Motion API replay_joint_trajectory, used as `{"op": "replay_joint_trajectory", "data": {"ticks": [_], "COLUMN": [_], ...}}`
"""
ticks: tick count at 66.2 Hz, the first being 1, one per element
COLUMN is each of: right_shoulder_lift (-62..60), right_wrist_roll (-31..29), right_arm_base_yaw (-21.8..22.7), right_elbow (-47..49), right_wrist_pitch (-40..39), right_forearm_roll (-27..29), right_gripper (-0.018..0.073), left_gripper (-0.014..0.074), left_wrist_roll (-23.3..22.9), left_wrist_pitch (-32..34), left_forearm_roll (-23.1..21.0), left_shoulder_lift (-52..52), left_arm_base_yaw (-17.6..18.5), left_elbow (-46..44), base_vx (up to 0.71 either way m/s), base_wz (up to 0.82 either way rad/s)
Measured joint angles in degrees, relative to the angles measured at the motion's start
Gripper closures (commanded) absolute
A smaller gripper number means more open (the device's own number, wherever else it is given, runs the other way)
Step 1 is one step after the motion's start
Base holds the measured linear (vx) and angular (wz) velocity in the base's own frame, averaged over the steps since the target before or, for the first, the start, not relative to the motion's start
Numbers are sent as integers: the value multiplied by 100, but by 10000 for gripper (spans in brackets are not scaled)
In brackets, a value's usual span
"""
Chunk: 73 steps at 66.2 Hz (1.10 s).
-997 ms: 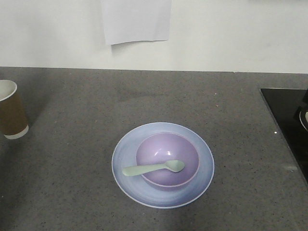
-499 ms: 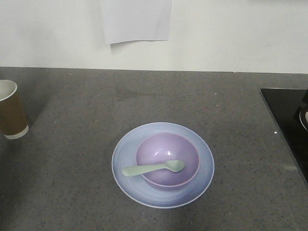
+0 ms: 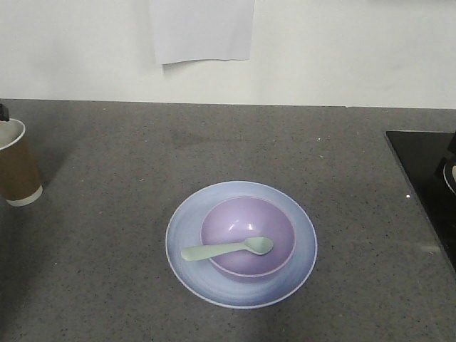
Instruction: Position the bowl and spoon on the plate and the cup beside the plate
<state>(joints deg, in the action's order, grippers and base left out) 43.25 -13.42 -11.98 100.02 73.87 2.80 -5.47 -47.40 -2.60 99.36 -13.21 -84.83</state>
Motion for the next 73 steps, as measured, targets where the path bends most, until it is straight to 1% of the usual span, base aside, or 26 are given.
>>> {"op": "replay_joint_trajectory", "data": {"ticks": [3,7,21,27,34,39,43,48,49,50,52,54,57,59,61,64,69,73], "right_shoulder_lift": [0,0,0,0,0,0,0,0,0,0,0,0,0,0,0,0,0,0], "right_wrist_roll": [0,0,0,1,1,1,1,1,1,1,1,1,1,1,1,1,1,1], "right_arm_base_yaw": [0,0,0,0,0,0,0,0,0,0,0,0,0,0,0,0,0,0], "right_elbow": [0,0,0,0,0,0,0,0,0,0,0,0,0,0,0,0,0,0], "right_wrist_pitch": [0,0,0,0,0,0,0,0,0,0,0,0,0,0,0,0,0,0], "right_forearm_roll": [0,0,0,30,97,124,128,128,128,128,128,128,128,128,128,128,128,128], "right_gripper": [565,565,565,565,565,565,565,565,565,565,565,565,565,565,565,565,565,565], "left_gripper": [309,363,607,605,604,604,604,604,604,604,604,604,604,604,604,604,604,604], "left_wrist_roll": [0,2,97,133,196,380,649,1091,1200,1314,1549,1837,2150,2323,2491,2615,2708,2707], "left_wrist_pitch": [0,-21,-173,-211,-211,-287,-361,-542,-587,-637,-744,-863,-1080,-1209,-1333,-1526,-1749,-1800], "left_forearm_roll": [0,0,0,-12,-183,-472,-861,-1595,-1668,-1896,-2198,-2480,-2906,-3098,-3243,-3372,-3381,-3332], "left_shoulder_lift": [-3,-3,-3,-3,-18,-90,-212,-439,-463,-510,-635,-740,-894,-1019,-1114,-1252,-1476,-1597], "left_arm_base_yaw": [0,0,0,0,0,0,-5,-6,-6,0,9,40,123,191,275,439,734,958], "left_elbow": [0,0,0,0,0,0,0,0,0,0,0,0,0,0,0,0,5,86], "base_vx": [0,0,0,0,0,0,0,0,0,0,0,0,0,0,0,0,0,0], "base_wz": [0,0,0,0,0,0,0,0,0,0,0,0,0,0,0,0,0,0]}}
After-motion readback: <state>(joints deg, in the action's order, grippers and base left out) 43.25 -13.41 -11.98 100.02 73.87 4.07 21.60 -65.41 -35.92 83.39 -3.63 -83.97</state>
